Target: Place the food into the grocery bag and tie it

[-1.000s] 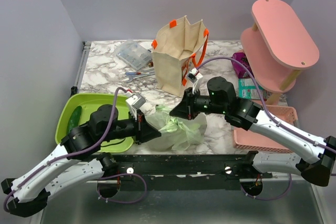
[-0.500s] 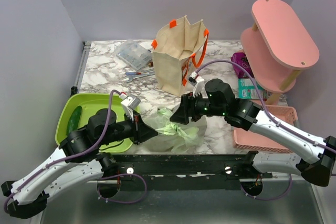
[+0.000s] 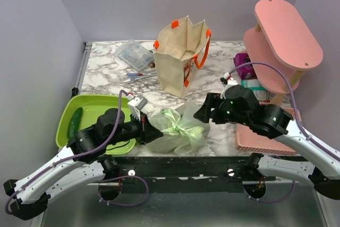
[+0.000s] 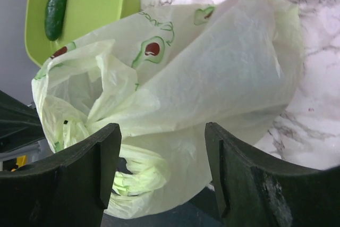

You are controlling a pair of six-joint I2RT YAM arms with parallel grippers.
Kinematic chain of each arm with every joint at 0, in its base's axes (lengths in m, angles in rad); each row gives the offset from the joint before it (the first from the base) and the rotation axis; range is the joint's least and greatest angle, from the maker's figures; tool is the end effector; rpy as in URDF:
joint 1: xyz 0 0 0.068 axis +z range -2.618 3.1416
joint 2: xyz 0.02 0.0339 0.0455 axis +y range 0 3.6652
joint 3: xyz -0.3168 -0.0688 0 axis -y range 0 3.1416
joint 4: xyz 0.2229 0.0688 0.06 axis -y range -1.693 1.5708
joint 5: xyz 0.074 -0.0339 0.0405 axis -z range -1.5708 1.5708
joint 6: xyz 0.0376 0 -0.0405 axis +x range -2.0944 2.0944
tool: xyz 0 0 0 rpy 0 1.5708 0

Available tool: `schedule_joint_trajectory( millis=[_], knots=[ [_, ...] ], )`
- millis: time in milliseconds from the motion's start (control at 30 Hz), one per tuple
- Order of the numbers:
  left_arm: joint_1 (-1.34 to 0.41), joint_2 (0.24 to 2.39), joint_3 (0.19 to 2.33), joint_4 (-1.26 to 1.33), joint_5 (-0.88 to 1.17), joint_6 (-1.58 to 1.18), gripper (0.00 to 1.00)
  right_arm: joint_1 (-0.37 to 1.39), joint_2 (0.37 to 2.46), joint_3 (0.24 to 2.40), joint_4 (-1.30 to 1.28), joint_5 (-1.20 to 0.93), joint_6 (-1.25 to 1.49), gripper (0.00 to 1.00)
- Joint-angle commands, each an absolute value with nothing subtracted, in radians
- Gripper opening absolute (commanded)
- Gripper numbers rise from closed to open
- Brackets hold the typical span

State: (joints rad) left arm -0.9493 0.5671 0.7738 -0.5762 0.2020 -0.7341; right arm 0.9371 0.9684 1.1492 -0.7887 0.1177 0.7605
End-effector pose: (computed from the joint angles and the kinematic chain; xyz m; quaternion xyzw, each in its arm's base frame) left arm 0.0300 -0.0548 0.3481 0.1448 0.8099 -0.4748 0.3126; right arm 0.0867 0.1105 0.4100 -0.0509 0.8837 0.3125 0.3446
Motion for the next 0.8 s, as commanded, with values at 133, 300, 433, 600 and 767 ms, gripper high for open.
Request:
schedule_joint_trajectory(
  millis=[133, 300, 433, 600, 767],
  knots=[
    [-0.952, 0.586, 0.782, -0.541, 0.201, -0.732, 0.00, 0.944, 0.913, 1.089, -0.905, 0.106, 0.940, 0.67],
    [-0.953, 0.584, 0.782, -0.548, 0.197, -0.733, 0.00, 0.944, 0.935, 1.033, -0.822, 0.024, 0.950, 0.63],
    [-0.953, 0.578, 0.780, -0.552, 0.196, -0.735, 0.00, 0.944, 0.959, 1.019, -0.781, -0.025, 0.953, 0.59],
    [-0.952, 0.572, 0.776, -0.554, 0.190, -0.735, 0.00, 0.944, 0.961, 1.028, -0.773, -0.026, 0.954, 0.46],
    [-0.953, 0.573, 0.777, -0.555, 0.189, -0.730, 0.00, 0.944, 0.960, 1.035, -0.775, -0.048, 0.959, 0.37]
  ],
)
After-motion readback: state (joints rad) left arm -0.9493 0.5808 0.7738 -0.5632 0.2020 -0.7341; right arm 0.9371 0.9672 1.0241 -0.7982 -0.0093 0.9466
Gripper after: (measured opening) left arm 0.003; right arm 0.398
